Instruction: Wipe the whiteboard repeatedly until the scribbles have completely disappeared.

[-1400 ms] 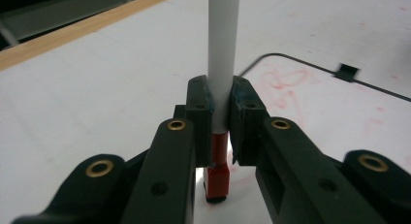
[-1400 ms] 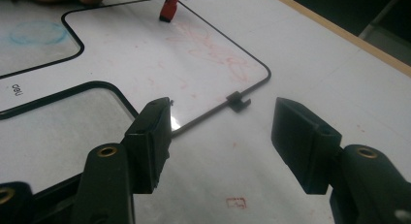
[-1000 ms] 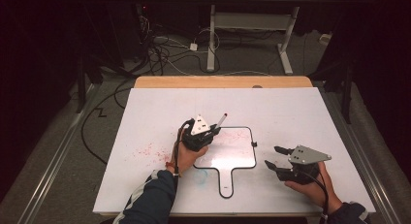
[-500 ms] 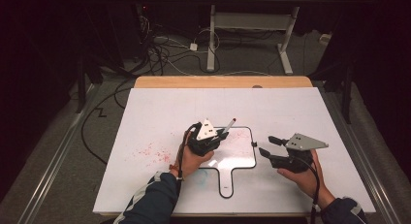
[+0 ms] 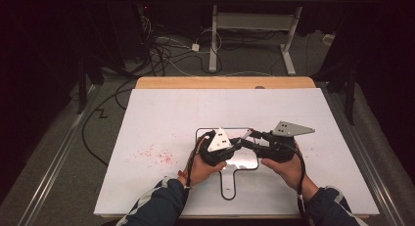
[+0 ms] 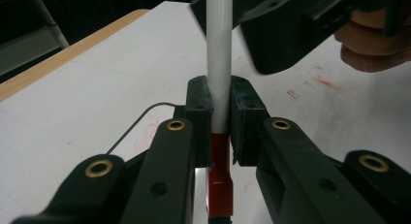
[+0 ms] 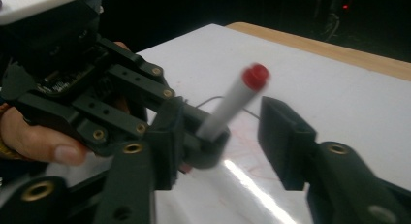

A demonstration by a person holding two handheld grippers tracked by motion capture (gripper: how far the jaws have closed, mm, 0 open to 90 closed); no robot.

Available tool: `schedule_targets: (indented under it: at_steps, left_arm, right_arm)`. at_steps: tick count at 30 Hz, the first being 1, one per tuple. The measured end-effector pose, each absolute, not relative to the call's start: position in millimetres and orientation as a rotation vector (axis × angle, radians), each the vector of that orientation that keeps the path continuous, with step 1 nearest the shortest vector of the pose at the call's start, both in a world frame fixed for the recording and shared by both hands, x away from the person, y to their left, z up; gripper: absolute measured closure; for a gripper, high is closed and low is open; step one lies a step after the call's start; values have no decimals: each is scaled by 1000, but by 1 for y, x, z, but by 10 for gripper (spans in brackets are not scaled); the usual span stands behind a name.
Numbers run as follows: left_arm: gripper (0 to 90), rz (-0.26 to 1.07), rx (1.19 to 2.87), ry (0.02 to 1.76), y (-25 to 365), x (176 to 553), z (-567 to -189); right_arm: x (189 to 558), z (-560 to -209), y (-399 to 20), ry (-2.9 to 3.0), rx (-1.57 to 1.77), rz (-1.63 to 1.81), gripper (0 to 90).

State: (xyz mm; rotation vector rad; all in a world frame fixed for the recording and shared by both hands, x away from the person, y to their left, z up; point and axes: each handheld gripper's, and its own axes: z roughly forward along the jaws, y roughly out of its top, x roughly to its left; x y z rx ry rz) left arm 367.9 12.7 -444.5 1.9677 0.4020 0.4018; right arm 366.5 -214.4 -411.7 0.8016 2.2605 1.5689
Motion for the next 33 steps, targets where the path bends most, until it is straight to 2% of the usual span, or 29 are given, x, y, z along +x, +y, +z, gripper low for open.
schedule_targets:
  at_steps: [2, 6, 9, 13, 15, 17, 18, 23, 25, 30, 33]
  left_arm:
    - [785, 394, 1971, 395, 10, 366, -445]
    - [782, 404, 1985, 398, 9, 366, -446]
    - [748, 405, 1985, 412, 9, 367, -447]
    - [578, 433, 2010, 444, 20, 369, -444]
    - [551, 445, 2014, 454, 24, 368, -443]
    - [437, 483, 2012, 470, 33, 366, -441]
    - [411, 534, 2023, 496, 42, 363, -440]
    - [285, 629, 2023, 528, 61, 355, -439]
    - [263, 616, 2019, 553, 72, 351, -438]
    - [211, 681, 2048, 586, 101, 333, -443]
    - [189, 663, 2037, 670, 127, 317, -452]
  right_arm:
    - [366, -412, -211, 2267, 784, 1561, 673]
    - [367, -415, -206, 2283, 764, 1568, 806]
    - [367, -416, -202, 2289, 754, 1558, 809]
    - [373, -415, -203, 2266, 799, 1533, 811]
    - [375, -414, -205, 2257, 803, 1528, 810]
    - [379, -412, -209, 2237, 813, 1500, 811]
    - [381, -411, -211, 2230, 821, 1488, 811]
    - [387, -412, -215, 2216, 836, 1435, 811]
    - [388, -411, -215, 2214, 835, 1421, 810]
    - [395, -410, -219, 2193, 843, 1317, 811]
    - [400, -412, -219, 2188, 850, 1276, 811]
